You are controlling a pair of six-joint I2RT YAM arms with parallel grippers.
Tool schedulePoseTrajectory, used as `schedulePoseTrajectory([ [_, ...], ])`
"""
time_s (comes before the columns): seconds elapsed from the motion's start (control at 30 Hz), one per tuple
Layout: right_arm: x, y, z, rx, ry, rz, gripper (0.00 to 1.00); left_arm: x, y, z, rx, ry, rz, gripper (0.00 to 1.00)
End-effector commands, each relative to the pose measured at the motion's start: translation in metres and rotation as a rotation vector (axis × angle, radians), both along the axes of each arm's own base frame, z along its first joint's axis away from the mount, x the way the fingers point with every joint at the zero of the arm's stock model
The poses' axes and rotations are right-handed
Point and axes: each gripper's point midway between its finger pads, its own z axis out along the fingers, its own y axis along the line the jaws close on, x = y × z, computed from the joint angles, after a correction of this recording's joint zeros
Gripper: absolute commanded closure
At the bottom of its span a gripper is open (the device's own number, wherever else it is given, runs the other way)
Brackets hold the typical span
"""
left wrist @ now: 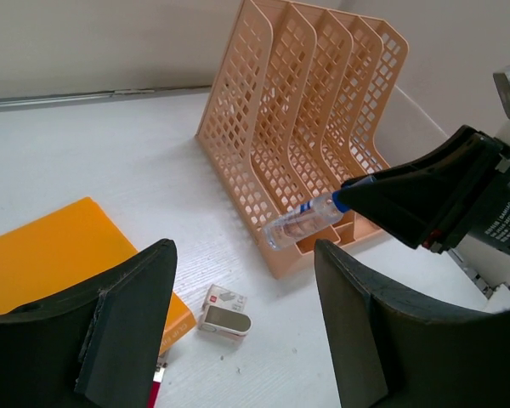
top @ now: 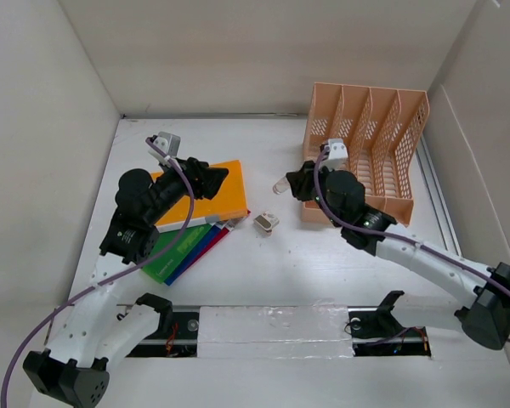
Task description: Organize the desk
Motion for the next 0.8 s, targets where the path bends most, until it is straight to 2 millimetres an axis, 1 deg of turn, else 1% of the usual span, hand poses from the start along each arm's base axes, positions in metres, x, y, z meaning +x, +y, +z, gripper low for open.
schedulePoseTrajectory([
  [0.0,-0.004,-0.037,0.007,0.064,0.002,-0.112,0.96,0.002,-0.004,0.005,-0.017,-0.021,-0.021,0.39],
  [0.03,-0.008,-0.050,-0.009,0.060,0.041,-0.148,0.97,0.002,-0.006,0.004,-0.018,-0.018,-0.032,0.39],
  [0.07,-0.008,-0.066,-0.011,0.070,0.046,-0.212,0.96,0.001,-0.008,0.005,-0.022,-0.025,-0.043,0.39],
  [0.1,-0.013,-0.087,0.000,0.126,0.034,-0.267,0.96,0.002,-0.009,0.005,-0.023,-0.023,-0.049,0.39],
  [0.13,-0.023,-0.124,-0.009,0.146,0.050,-0.376,0.96,0.006,-0.009,0.000,-0.018,-0.002,-0.041,0.39],
  [0.17,-0.026,-0.141,-0.023,0.118,0.077,-0.436,0.95,0.007,-0.011,-0.003,-0.018,0.010,-0.046,0.39],
  [0.2,-0.024,-0.146,-0.023,0.133,0.080,-0.456,0.95,0.006,-0.011,-0.003,-0.018,0.010,-0.052,0.39],
  [0.23,-0.031,-0.160,-0.026,0.131,0.092,-0.494,0.95,0.005,-0.012,-0.002,-0.018,0.007,-0.059,0.40],
  [0.33,-0.036,-0.193,-0.040,0.127,0.127,-0.615,0.95,0.007,-0.012,0.000,-0.021,-0.002,-0.057,0.40],
  [0.4,-0.035,-0.203,-0.046,0.120,0.142,-0.649,0.95,0.007,-0.012,-0.002,-0.017,0.009,-0.055,0.40],
  [0.43,-0.033,-0.212,-0.050,0.109,0.155,-0.684,0.95,0.006,-0.013,-0.004,-0.018,0.012,-0.061,0.40],
  [0.47,-0.031,-0.216,-0.055,0.092,0.172,-0.708,0.95,0.006,-0.014,-0.002,-0.022,0.000,-0.066,0.40],
  [0.53,-0.028,-0.225,-0.058,0.094,0.187,-0.759,0.97,0.006,-0.013,0.000,-0.024,-0.003,-0.063,0.40],
  [0.57,-0.025,-0.236,-0.061,0.085,0.187,-0.808,0.98,0.006,-0.013,-0.002,-0.020,0.004,-0.060,0.40],
  [0.63,-0.020,-0.247,-0.062,0.083,0.179,-0.862,0.98,0.008,-0.014,-0.006,-0.022,0.019,-0.061,0.40],
  [0.67,-0.016,-0.259,-0.064,0.087,0.179,-0.905,0.99,0.007,-0.015,-0.004,-0.027,0.012,-0.072,0.40],
  [0.7,-0.012,-0.260,-0.070,0.075,0.200,-0.899,0.99,0.004,-0.018,-0.003,-0.032,0.011,-0.092,0.40],
  [0.73,-0.008,-0.258,-0.071,0.081,0.208,-0.883,0.99,0.003,-0.019,-0.003,-0.036,0.011,-0.099,0.40],
  [0.77,-0.005,-0.248,-0.070,0.096,0.218,-0.832,0.99,0.004,-0.019,-0.004,-0.037,0.013,-0.098,0.40],
])
